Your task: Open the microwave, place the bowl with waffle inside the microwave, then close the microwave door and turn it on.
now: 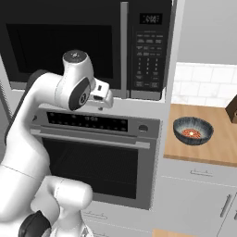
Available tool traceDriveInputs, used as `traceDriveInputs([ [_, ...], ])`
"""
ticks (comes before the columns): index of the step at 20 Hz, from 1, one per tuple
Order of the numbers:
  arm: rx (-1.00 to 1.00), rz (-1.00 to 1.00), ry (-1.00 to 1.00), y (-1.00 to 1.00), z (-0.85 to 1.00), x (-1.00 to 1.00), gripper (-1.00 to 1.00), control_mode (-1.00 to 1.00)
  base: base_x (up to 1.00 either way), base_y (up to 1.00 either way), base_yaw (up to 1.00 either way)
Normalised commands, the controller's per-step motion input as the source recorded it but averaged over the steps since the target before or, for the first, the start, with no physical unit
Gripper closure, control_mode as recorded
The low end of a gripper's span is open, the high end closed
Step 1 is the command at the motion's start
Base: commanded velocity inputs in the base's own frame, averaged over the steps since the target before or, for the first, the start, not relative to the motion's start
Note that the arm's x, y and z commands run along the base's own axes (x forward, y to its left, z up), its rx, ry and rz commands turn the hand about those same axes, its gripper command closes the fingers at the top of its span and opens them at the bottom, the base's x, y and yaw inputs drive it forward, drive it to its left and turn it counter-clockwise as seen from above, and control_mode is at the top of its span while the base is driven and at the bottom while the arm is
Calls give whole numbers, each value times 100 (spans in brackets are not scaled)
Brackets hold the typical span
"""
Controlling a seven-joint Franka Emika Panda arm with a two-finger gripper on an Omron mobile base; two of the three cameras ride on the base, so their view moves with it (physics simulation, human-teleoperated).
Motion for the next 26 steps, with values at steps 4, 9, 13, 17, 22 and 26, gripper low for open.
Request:
traceDriveInputs([
  [4, 0, -3, -9, -31, 20, 0, -100, -100, 0, 0, 0],
  [9, 0, -2, -11, -29, 22, -1, -100, -100, 0, 0, 0],
  [13, 0, -3, -13, -33, 22, -8, -100, -100, 0, 0, 0],
  [17, 0, -5, -12, -38, 24, -9, -100, -100, 0, 0, 0],
  [22, 0, -4, -12, -22, 36, -2, -100, -100, 0, 0, 0],
  [26, 0, -4, -16, -28, 26, 0, -100, -100, 0, 0, 0],
])
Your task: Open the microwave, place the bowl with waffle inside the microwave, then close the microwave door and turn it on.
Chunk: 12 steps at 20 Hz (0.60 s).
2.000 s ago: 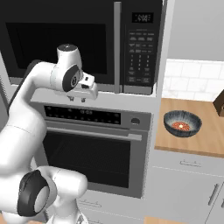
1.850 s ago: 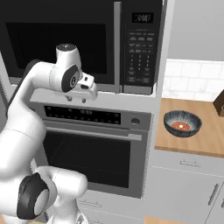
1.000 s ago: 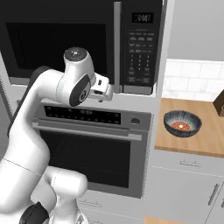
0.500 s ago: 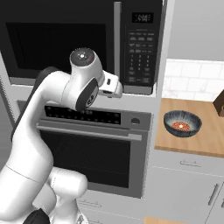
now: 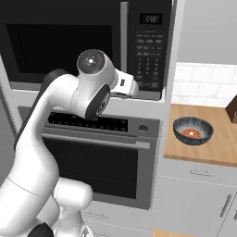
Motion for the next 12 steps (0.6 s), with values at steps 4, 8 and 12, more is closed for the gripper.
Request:
traceDriveInputs([
  [4, -1, -2, -21, -26, 33, -1, -100, -100, 0, 0, 0],
  [8, -2, 0, -26, -8, 29, 0, -100, -100, 0, 0, 0],
  [12, -2, 0, -24, 0, 0, 0, -100, -100, 0, 0, 0],
])
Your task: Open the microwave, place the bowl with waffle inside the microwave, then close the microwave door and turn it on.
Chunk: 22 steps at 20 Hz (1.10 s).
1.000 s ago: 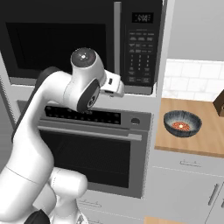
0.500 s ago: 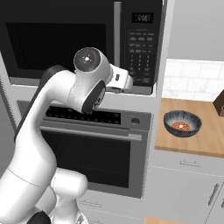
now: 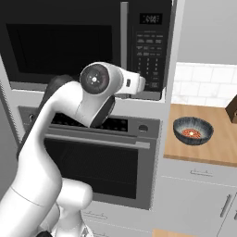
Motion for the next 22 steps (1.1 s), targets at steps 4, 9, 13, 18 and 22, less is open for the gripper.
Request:
traceDriveInputs([
  [4, -2, 0, -22, 1, 5, 5, -100, -100, 0, 0, 0],
  [9, -1, 0, -12, 0, 18, 8, -100, -100, 0, 0, 0],
  [13, 0, 0, -5, 0, 34, 23, -100, -100, 0, 0, 0],
  [18, 0, 0, -4, -2, 27, 25, -100, -100, 0, 0, 0],
  [22, 0, 0, 0, -6, 1, 22, -100, -100, 0, 0, 0],
])
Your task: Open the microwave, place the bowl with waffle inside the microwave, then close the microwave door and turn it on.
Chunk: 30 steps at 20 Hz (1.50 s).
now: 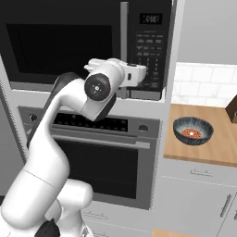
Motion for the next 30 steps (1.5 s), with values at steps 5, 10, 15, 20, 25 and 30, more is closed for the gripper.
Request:
traceDriveInputs([
  [5, 0, 0, 0, -1, 0, 26, -100, -100, 0, 0, 0],
  [10, 0, 0, 0, 0, 0, 24, -100, -100, 0, 0, 0],
  [15, 0, 0, 0, 0, -1, 16, -100, -100, 0, 0, 0],
  [20, 0, 0, 0, 0, 0, 9, -100, -100, 0, 0, 0],
  [25, 0, 0, 0, 0, 0, 15, -100, -100, 0, 0, 0],
  [30, 0, 0, 0, 0, 0, 11, -100, -100, 0, 0, 0],
])
